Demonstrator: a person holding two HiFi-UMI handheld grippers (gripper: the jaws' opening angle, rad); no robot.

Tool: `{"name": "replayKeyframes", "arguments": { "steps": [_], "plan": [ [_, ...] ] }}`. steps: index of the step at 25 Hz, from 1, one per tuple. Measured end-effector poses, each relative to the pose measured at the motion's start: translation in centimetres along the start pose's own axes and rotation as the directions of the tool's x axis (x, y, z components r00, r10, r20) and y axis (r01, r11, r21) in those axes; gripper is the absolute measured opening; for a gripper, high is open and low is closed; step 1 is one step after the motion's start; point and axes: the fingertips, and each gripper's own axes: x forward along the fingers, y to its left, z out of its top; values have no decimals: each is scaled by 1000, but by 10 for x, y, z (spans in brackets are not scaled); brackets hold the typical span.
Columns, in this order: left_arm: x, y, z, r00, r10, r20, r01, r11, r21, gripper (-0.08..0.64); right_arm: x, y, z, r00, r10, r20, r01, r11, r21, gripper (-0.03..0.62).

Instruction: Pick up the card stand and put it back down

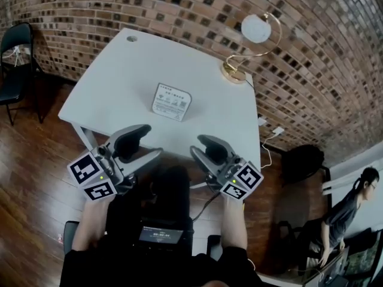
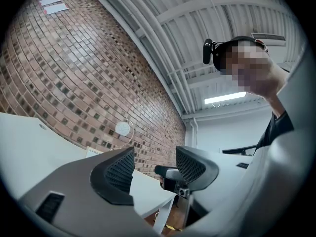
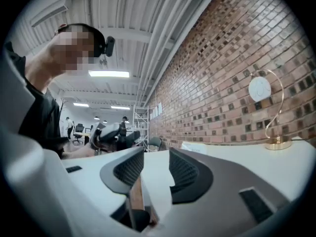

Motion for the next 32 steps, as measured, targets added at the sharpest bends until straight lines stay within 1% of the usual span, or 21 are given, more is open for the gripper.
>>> {"name": "replayKeyframes", "arguments": {
  "steps": [1, 2, 5, 11, 15, 18, 20, 21, 23, 25, 26, 27, 29, 32],
  "plan": [
    [2, 5, 0, 1000, 4, 3, -4, 1000, -2, 252, 5, -16, -5, 999, -15, -35, 14, 1000, -10, 206],
    [3, 10, 0, 1000, 8, 7, -8, 1000, -4, 252, 11, -31, -10, 997, -28, -65, 27, 1000, -17, 216],
    [8, 23, 1, 1000, 20, 17, -19, 1000, -9, 252, 27, -70, -22, 990, -44, -137, 41, 999, -20, 225],
    [15, 41, 3, 999, 28, 21, -28, 1000, 0, 252, 71, -117, -46, 966, -6, -260, 1, 1000, -19, 227],
    [15, 52, 4, 999, 43, 14, -43, 999, -1, 252, 98, -130, -58, 954, 43, -296, -41, 999, 12, 227],
    [17, 60, 1, 999, 47, 4, -46, 999, -11, 252, 119, -121, -61, 948, 130, -289, -119, 991, 57, 227],
    [18, 62, -1, 999, 45, -2, -45, 999, -17, 252, 133, -113, -62, 941, 172, -292, -164, 985, 50, 225],
    [18, 62, -2, 999, 45, -3, -45, 999, -19, 252, 140, -110, -64, 936, 186, -298, -183, 982, 38, 221],
    [19, 62, -3, 999, 45, -5, -45, 999, -21, 252, 146, -104, -66, 926, 219, -307, -224, 974, 18, 151],
    [20, 60, -3, 999, 40, -8, -40, 999, -16, 252, 146, -101, -65, 919, 245, -308, -253, 967, 15, 60],
    [20, 58, -3, 999, 36, -11, -36, 999, -12, 252, 145, -101, -64, 919, 251, -306, -258, 966, 17, 58],
    [20, 57, -2, 999, 32, -14, -32, 999, -8, 252, 143, -102, -62, 920, 253, -301, -259, 966, 20, 42],
    [20, 55, 0, 1000, 25, -16, -26, 1000, -7, 252, 139, -105, -53, 925, 249, -286, -254, 967, 21, 29],
    [24, 52, 3, 1000, 13, -14, -14, 1000, -13, 252, 130, -111, -25, 936, 254, -244, -255, 967, 28, 26]
  ]
}}
